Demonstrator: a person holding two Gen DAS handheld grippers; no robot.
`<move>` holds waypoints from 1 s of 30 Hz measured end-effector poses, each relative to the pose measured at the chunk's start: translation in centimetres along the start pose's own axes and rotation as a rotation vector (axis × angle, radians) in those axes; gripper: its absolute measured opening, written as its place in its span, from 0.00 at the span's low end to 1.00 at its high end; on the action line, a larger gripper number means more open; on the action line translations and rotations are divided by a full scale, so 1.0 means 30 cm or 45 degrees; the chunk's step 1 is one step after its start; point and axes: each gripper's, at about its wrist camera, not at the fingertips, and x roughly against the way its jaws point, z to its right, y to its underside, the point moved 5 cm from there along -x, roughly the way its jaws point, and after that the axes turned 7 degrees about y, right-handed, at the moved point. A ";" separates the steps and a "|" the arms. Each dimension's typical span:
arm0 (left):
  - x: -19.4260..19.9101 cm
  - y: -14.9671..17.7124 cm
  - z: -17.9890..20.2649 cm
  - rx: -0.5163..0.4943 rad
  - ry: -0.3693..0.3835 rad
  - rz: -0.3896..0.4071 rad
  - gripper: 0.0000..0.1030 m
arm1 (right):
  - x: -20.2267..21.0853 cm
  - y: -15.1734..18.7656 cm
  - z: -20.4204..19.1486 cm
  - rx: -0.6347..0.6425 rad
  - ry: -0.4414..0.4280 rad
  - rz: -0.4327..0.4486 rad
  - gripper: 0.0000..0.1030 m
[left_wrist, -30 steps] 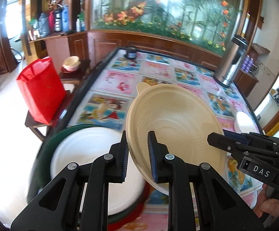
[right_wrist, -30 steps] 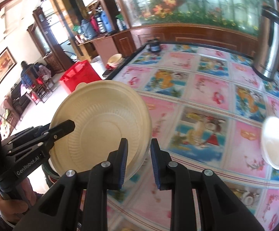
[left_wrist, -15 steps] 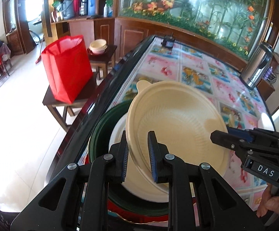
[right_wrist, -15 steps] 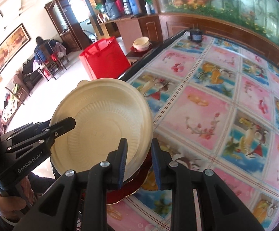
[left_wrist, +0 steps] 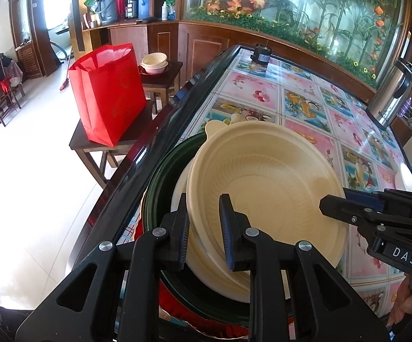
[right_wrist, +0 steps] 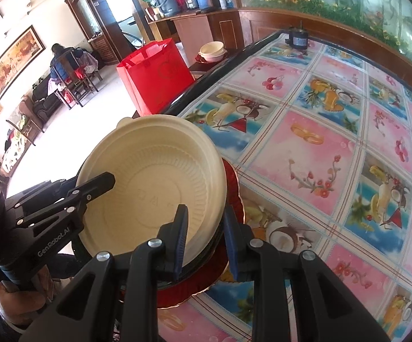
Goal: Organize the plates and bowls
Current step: 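Lower the cream bowl onto the white plate and open both tools, then move both tools toward the small white bowl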
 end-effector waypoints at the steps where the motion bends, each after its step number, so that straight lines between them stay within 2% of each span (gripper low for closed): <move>1: 0.000 0.001 0.000 0.000 0.000 0.001 0.20 | 0.000 0.001 -0.002 0.001 0.001 0.002 0.25; 4: 0.010 0.002 0.003 -0.002 0.014 0.008 0.28 | 0.003 0.006 -0.006 -0.005 -0.020 0.001 0.31; 8: 0.050 -0.009 0.022 -0.045 -0.046 0.070 0.41 | 0.029 0.006 -0.004 -0.013 -0.025 0.032 0.41; 10: 0.083 -0.020 0.033 -0.066 -0.067 0.120 0.54 | 0.047 0.007 0.002 -0.016 -0.021 0.051 0.49; 12: 0.121 -0.034 0.044 -0.080 -0.067 0.174 0.61 | 0.061 0.008 0.014 -0.028 -0.023 0.065 0.53; 15: 0.157 -0.052 0.067 -0.085 -0.051 0.220 0.62 | 0.079 0.010 0.039 -0.049 -0.031 0.079 0.58; 21: 0.174 -0.074 0.177 -0.138 0.006 0.266 0.68 | 0.130 0.037 0.132 -0.122 -0.028 0.117 0.63; 25: 0.133 -0.089 0.307 -0.181 0.093 0.247 0.68 | 0.176 0.070 0.235 -0.182 0.016 0.132 0.67; 30: 0.074 -0.095 0.512 -0.268 0.190 0.219 0.68 | 0.254 0.149 0.424 -0.303 0.093 0.154 0.68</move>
